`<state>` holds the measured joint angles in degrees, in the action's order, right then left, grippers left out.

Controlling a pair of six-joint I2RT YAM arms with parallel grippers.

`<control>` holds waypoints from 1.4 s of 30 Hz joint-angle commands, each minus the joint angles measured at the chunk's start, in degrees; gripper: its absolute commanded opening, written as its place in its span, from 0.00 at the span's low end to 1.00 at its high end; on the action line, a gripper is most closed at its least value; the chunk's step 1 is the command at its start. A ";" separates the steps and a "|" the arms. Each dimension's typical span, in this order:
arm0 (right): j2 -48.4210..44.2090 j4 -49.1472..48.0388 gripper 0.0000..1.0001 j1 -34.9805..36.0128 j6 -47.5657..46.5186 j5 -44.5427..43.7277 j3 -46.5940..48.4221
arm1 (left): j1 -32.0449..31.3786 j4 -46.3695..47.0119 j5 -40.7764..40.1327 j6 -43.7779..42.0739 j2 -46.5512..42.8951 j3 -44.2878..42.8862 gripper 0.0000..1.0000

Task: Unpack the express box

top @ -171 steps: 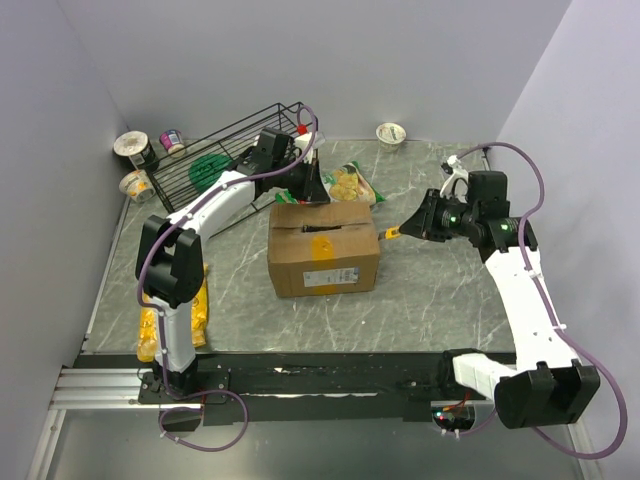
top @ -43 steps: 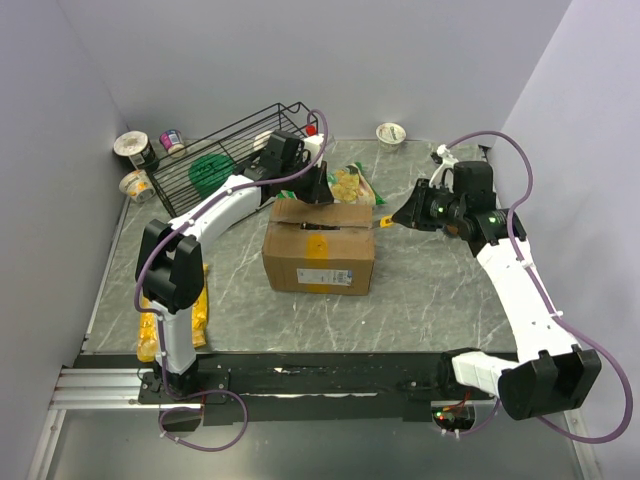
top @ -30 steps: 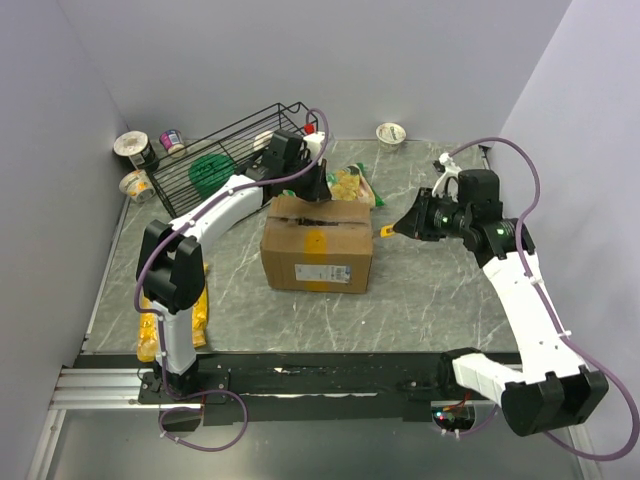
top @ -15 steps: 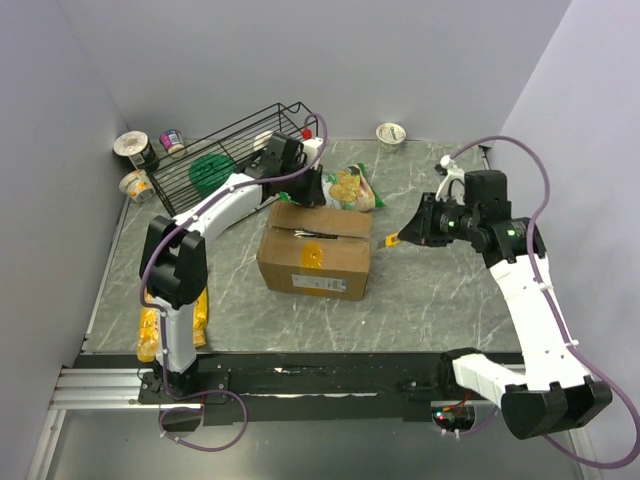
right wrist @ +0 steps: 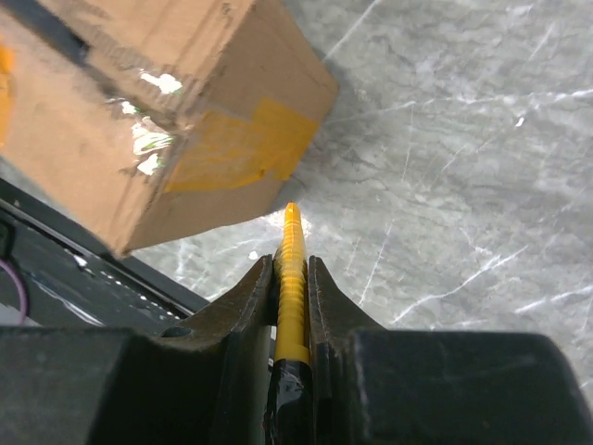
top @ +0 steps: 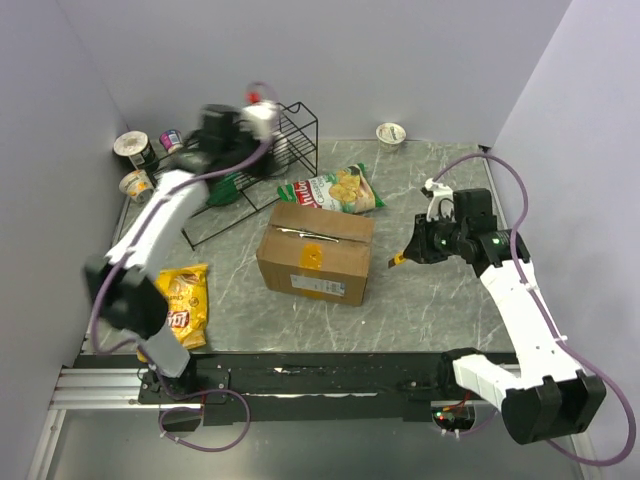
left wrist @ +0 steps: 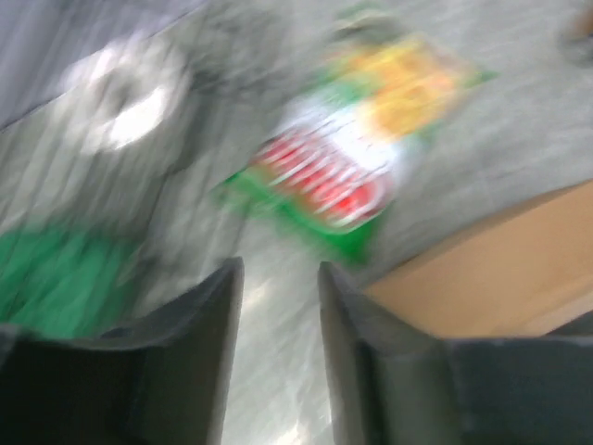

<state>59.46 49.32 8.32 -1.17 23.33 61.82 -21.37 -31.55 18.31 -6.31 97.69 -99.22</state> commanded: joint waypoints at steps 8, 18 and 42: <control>4.52 -10.37 0.00 2.93 0.64 -0.47 0.84 | 8.63 -3.97 11.57 -14.53 -23.59 34.86 0.06; 24.79 -14.69 0.00 12.60 -4.18 -4.96 17.88 | -10.96 -0.44 18.16 -15.40 -21.14 33.13 0.11; 3.30 -8.53 0.00 3.99 -3.49 -11.39 -0.64 | -9.05 4.74 -4.94 -4.15 -19.39 29.25 0.51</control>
<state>63.07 40.77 11.99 -7.97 8.86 66.59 -32.99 -29.32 23.59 -14.28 74.17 -72.73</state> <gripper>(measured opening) 0.241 0.518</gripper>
